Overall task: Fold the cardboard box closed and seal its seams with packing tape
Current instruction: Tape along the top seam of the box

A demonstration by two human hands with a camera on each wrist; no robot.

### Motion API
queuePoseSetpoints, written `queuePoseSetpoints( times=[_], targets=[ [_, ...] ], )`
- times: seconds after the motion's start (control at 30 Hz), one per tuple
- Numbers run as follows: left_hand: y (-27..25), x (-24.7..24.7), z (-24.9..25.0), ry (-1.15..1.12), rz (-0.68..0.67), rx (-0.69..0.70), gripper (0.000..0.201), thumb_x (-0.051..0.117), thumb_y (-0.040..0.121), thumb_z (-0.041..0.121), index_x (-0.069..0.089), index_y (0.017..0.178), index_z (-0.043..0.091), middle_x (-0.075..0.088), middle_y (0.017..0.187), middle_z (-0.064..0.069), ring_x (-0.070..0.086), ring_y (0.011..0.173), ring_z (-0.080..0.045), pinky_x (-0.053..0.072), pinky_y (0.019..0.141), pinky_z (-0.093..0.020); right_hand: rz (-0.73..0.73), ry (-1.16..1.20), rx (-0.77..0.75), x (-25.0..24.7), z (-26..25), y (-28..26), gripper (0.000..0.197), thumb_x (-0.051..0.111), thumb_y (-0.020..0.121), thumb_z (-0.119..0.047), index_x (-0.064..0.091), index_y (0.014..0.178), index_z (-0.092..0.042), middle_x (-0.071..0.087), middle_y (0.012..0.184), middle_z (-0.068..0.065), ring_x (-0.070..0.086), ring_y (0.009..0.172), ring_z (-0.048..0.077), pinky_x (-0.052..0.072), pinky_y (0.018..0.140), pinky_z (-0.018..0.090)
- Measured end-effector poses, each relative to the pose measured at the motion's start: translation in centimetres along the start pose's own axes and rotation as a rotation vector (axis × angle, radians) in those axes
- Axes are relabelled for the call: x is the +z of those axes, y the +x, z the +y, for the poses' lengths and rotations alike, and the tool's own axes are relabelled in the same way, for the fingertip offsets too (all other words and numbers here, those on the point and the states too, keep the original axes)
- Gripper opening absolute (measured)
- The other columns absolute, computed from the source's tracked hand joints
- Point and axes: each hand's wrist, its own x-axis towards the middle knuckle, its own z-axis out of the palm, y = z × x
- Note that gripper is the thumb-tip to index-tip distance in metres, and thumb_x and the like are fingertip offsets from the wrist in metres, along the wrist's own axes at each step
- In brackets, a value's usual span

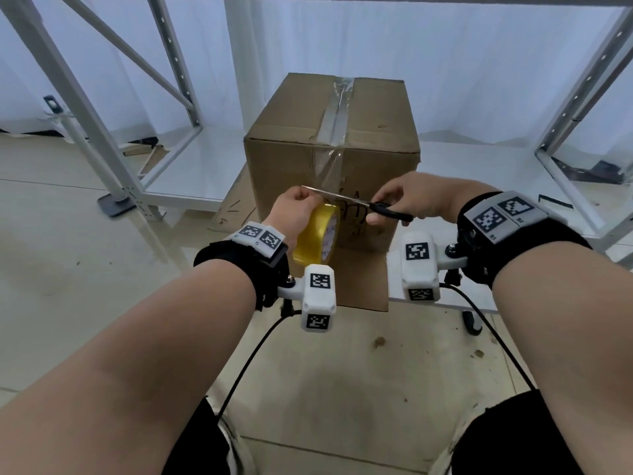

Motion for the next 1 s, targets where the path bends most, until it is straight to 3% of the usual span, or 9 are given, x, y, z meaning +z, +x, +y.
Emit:
queuePoseSetpoints(
  times=[0.13,0.27,0.37,0.5,0.6,0.83,1.0],
  targets=[
    [-0.1,-0.1,0.1,-0.016,-0.003,-0.011,0.006,0.059,0.092,0.022,0.057,0.089,0.017,0.058,0.080,-0.002,0.054,0.077,-0.020,0.049,0.077,-0.035,-0.005,0.028,-0.014,0.0,0.0,0.5,0.037,0.075,0.076,-0.043,0.068,0.104,-0.021,0.063,0.082,-0.003,0.057,0.067,0.009,0.042,0.061,0.020],
    [-0.1,0.0,0.2,-0.023,-0.004,-0.018,0.008,0.059,0.092,0.022,0.059,0.095,0.015,0.057,0.078,-0.001,0.053,0.071,-0.017,0.048,0.072,-0.031,0.010,0.035,-0.027,-0.1,0.2,0.6,0.037,0.076,0.075,-0.041,0.070,0.105,-0.020,0.065,0.083,-0.003,0.057,0.066,0.007,0.043,0.064,0.019],
    [0.0,0.1,0.3,-0.020,-0.003,-0.032,0.007,0.059,0.092,0.023,0.059,0.086,0.018,0.057,0.078,0.000,0.053,0.070,-0.015,0.049,0.070,-0.030,0.022,0.042,-0.039,-0.2,0.4,0.7,0.037,0.078,0.073,-0.040,0.073,0.104,-0.021,0.068,0.082,0.000,0.058,0.059,0.006,0.044,0.062,0.018],
    [0.2,0.3,0.4,-0.054,0.008,-0.063,0.010,0.063,0.090,0.023,0.060,0.080,0.021,0.062,0.084,-0.003,0.059,0.082,-0.022,0.052,0.085,-0.039,0.055,0.033,-0.051,-0.1,0.5,0.8,0.036,0.080,0.072,-0.036,0.073,0.104,-0.019,0.064,0.073,-0.003,0.056,0.056,0.008,0.045,0.063,0.020],
    [0.3,0.4,0.4,-0.075,0.023,-0.078,0.010,0.064,0.089,0.022,0.060,0.080,0.020,0.063,0.088,-0.005,0.060,0.087,-0.024,0.053,0.087,-0.041,0.061,0.019,-0.064,0.1,0.5,0.8,0.036,0.080,0.073,-0.034,0.073,0.104,-0.018,0.062,0.070,-0.003,0.054,0.056,0.009,0.045,0.062,0.020],
    [0.7,0.9,0.2,-0.052,0.025,-0.128,0.011,0.065,0.088,0.021,0.059,0.080,0.017,0.060,0.083,-0.004,0.058,0.087,-0.024,0.051,0.087,-0.039,0.093,0.056,-0.075,0.7,0.9,1.5,0.033,0.082,0.072,-0.028,0.072,0.100,-0.015,0.056,0.060,-0.008,0.052,0.042,-0.005,0.043,0.050,0.011],
    [0.7,0.8,-0.7,0.055,0.010,-0.143,0.014,0.065,0.089,0.023,0.058,0.094,0.013,0.055,0.080,-0.001,0.053,0.078,-0.018,0.049,0.074,-0.031,0.012,-0.011,-0.023,1.1,1.5,2.1,0.034,0.081,0.073,-0.028,0.069,0.101,-0.011,0.060,0.065,-0.001,0.056,0.050,0.005,0.048,0.056,0.019]
  ],
)
